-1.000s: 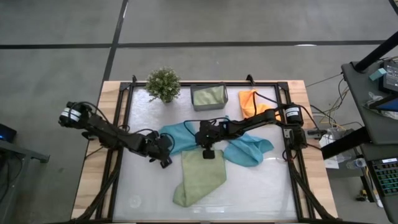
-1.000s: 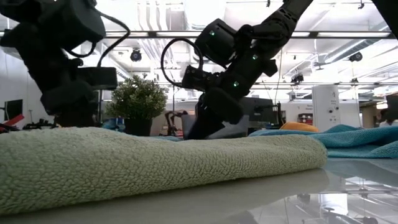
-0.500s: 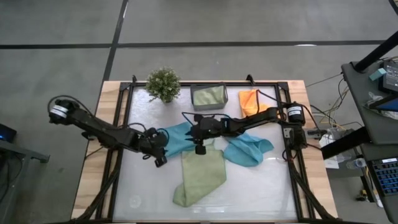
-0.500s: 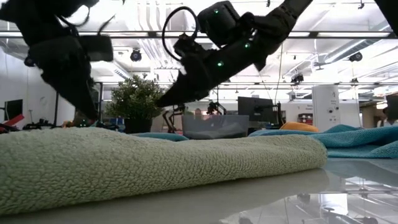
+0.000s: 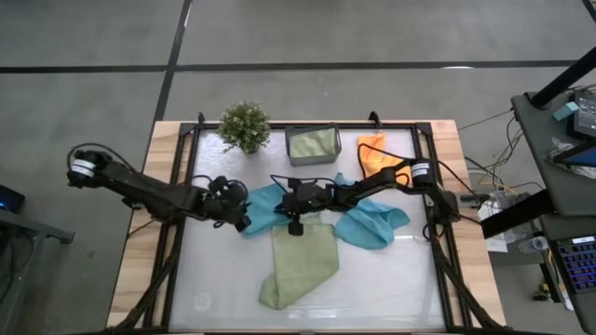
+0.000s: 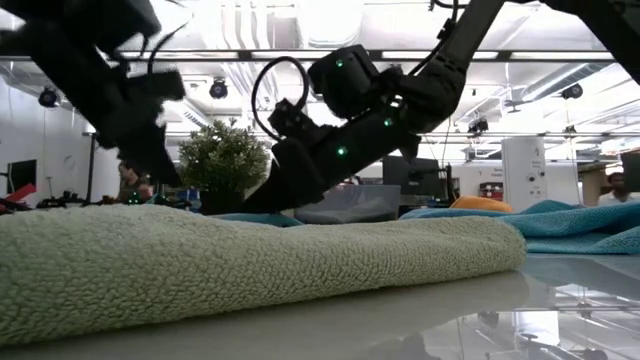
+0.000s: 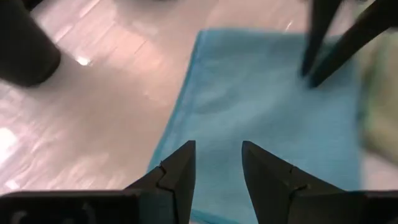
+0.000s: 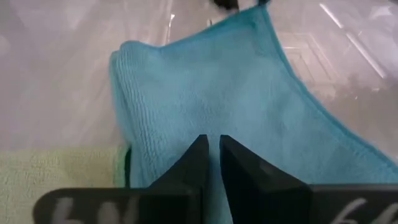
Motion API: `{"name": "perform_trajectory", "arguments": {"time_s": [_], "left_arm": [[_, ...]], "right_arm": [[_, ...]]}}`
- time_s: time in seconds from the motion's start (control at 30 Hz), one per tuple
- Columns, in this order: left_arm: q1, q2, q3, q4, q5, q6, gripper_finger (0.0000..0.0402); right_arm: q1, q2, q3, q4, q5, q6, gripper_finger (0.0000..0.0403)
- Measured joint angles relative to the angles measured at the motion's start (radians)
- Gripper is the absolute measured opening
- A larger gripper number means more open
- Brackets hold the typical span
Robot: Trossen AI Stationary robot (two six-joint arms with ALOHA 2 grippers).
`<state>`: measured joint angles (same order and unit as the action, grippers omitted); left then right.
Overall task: Fold microfiber towels
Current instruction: Fold the left blue towel
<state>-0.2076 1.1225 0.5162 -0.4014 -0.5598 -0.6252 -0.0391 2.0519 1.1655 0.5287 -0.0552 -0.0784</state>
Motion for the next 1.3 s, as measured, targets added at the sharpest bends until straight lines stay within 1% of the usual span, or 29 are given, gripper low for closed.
{"name": "perform_trajectory", "arguments": {"time_s": [0.2, 0.3, 0.37, 0.47, 0.57, 0.67, 0.8, 0.93, 1.07, 1.2, 1.3], "left_arm": [[0.038, 0.097, -0.035, -0.017, -0.002, -0.082, 0.0116], [0.04, 0.151, -0.033, -0.077, 0.006, -0.13, 0.0116], [0.039, 0.176, -0.024, -0.1, 0.013, -0.136, 0.0116], [0.04, 0.185, -0.007, -0.115, 0.028, -0.125, 0.0116], [0.04, 0.163, 0.013, -0.135, 0.058, -0.099, 0.0116], [0.038, 0.114, 0.027, -0.139, 0.133, -0.025, 0.0116], [0.035, 0.053, 0.034, -0.107, 0.265, 0.118, 0.0116], [0.028, 0.021, 0.033, -0.076, 0.303, 0.152, 0.0116], [0.006, 0.022, 0.033, -0.022, 0.386, 0.17, 0.0116], [-0.023, 0.064, 0.032, 0.066, 0.392, 0.181, 0.0116], [-0.046, 0.137, 0.032, 0.15, 0.393, 0.188, 0.0116]], "right_arm": [[0.0, 0.0, 0.0, -0.01, 0.0, -0.011, 0.0012], [0.0, 0.0, 0.0, -0.022, 0.0, -0.015, 0.0009], [0.0, -0.001, 0.001, -0.032, 0.0, -0.016, 0.0009], [-0.003, -0.023, 0.002, -0.067, 0.0, -0.027, 0.0009], [-0.012, -0.061, 0.003, -0.094, 0.002, -0.031, 0.0009], [-0.022, -0.097, 0.004, -0.133, 0.004, -0.037, 0.0009], [-0.03, -0.14, 0.004, -0.189, 0.006, -0.077, 0.0009], [-0.033, -0.155, 0.002, -0.202, 0.004, -0.078, 0.0009], [-0.034, -0.154, 0.0, -0.203, 0.004, -0.074, 0.0009], [-0.034, -0.154, 0.0, -0.201, 0.004, -0.071, 0.0009], [-0.034, -0.154, 0.0, -0.195, 0.004, -0.07, 0.0009]]}}
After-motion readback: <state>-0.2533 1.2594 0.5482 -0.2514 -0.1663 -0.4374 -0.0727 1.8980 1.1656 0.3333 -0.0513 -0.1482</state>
